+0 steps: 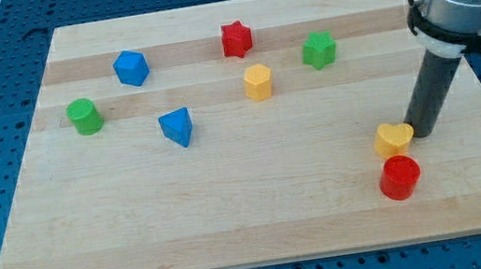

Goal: Push the red circle towards the bottom right

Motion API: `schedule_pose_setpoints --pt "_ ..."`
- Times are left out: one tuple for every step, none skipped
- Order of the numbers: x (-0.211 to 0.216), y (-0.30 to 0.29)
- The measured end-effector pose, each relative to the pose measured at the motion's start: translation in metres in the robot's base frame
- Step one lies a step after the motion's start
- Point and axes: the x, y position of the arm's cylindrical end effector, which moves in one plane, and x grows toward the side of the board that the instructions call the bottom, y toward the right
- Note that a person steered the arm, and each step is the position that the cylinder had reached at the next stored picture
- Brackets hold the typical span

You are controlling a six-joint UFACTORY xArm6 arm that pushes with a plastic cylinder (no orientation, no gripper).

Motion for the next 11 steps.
schedule_pose_setpoints --pt "-0.021 -0.013" --pt "-0.025 -0.081" --pt "-0.003 -0.139" --pt "0.027 -0.148" --pt "0.049 -0.148" --pt "0.075 -0.142" --pt "0.08 -0.125" --pt "0.08 -0.096" --pt "0.079 -0.056" --pt "0.077 -0.03" --pt "0.077 -0.054"
